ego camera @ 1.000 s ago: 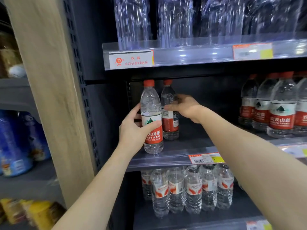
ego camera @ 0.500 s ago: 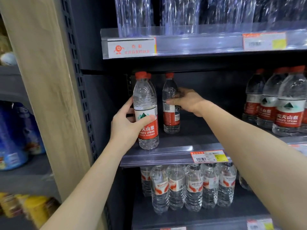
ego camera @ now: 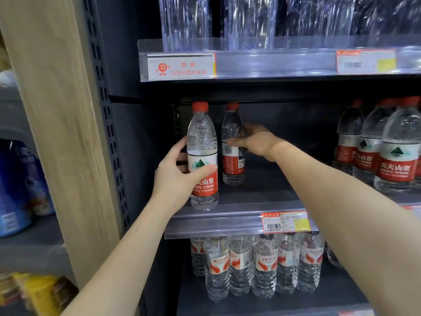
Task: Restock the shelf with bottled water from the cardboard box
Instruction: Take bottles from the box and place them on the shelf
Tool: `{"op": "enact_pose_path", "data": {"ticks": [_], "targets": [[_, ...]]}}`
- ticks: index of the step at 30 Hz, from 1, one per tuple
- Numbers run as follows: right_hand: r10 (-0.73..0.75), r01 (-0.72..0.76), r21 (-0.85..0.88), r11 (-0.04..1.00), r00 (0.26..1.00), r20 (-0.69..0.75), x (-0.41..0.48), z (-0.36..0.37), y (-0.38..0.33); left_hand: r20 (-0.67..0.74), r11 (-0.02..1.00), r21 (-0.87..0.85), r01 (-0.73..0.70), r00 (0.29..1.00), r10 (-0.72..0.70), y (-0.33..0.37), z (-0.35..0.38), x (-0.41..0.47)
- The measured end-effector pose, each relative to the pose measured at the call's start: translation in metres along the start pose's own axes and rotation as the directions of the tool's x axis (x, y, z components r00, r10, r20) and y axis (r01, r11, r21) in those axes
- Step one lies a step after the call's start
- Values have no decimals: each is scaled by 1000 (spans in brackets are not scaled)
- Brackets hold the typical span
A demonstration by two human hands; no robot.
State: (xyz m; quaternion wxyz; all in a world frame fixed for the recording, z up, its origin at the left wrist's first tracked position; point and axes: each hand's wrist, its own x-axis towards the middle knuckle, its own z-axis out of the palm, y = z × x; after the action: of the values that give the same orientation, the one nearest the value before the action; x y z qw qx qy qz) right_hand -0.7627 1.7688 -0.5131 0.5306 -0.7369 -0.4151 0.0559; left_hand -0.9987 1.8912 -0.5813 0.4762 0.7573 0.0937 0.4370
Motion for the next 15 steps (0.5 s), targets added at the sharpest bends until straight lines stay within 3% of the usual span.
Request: {"op": "enact_pose_path", "data": {"ticks": [15], "targets": [[-6, 5, -28, 1000, 999, -42, 1, 2, 4, 7, 999, -31, 13, 1000, -13, -1, 1, 0]]}}
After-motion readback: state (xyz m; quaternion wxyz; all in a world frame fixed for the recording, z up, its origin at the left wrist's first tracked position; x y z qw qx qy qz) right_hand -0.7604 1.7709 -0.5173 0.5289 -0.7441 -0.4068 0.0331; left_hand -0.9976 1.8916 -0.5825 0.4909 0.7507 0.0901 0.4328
